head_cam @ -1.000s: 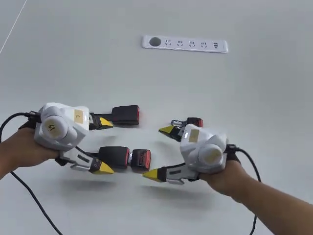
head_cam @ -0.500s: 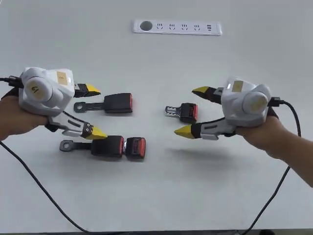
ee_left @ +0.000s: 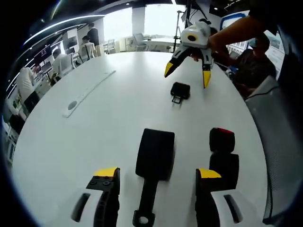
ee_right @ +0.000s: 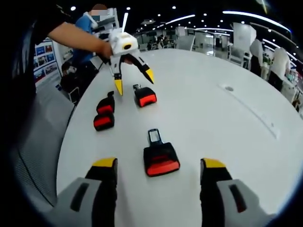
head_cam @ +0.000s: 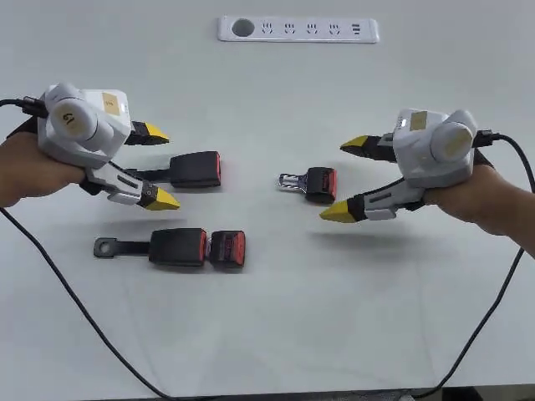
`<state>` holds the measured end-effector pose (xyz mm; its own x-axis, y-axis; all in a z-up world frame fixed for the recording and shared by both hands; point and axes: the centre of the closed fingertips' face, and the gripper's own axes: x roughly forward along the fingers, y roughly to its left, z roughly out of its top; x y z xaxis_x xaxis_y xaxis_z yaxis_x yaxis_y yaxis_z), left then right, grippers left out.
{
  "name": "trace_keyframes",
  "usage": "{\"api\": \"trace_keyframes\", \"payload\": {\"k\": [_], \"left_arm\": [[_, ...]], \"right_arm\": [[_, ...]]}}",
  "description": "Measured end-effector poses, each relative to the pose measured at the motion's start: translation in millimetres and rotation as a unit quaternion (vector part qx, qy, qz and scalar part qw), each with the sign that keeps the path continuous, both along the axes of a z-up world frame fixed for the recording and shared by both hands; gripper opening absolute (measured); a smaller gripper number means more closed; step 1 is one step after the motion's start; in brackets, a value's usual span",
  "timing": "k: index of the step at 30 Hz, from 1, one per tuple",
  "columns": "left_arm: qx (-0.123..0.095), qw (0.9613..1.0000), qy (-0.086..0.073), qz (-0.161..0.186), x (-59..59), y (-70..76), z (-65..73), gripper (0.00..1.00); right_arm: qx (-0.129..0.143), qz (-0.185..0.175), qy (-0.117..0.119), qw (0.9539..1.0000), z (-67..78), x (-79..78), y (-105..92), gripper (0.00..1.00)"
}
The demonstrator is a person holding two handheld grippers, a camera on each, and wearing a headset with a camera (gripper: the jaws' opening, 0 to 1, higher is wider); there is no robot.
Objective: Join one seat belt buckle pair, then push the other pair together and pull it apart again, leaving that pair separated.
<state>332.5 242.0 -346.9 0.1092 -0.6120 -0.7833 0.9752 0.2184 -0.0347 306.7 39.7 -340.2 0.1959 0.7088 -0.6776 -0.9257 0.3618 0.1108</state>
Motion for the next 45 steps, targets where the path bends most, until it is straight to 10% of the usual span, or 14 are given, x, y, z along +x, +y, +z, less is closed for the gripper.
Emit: {"api": "trace_keyframes", "payload": {"k": [11, 13, 15, 28, 45], "left_arm": [[0.012, 0.9995, 0.012, -0.026, 2.6, -3.2, -16.2, 0.52], [0.010, 0.9987, -0.011, -0.049, 5.6, -4.0, -15.3, 0.49], [0.003, 0.9996, 0.009, -0.027, 5.0, -3.0, -14.2, 0.48], [-0.007, 0.9980, -0.014, -0.061, 5.5, -8.7, -13.9, 0.34], [0.013, 0.9937, -0.011, -0.111, 2.3, -7.4, -14.7, 0.31]], "right_arm": [[-0.006, 0.028, 0.006, 0.9996, -8.0, 0.2, 5.2, 0.58], [-0.011, 0.035, 0.008, 0.9993, -12.1, -0.5, 6.5, 0.58], [-0.012, 0.035, 0.008, 0.9993, -14.0, 1.0, 7.7, 0.57], [-0.036, 0.071, -0.018, 0.9967, -23.8, 3.4, 8.4, 0.35], [-0.068, 0.113, -0.013, 0.9912, -21.8, 2.6, 8.1, 0.31]]}}
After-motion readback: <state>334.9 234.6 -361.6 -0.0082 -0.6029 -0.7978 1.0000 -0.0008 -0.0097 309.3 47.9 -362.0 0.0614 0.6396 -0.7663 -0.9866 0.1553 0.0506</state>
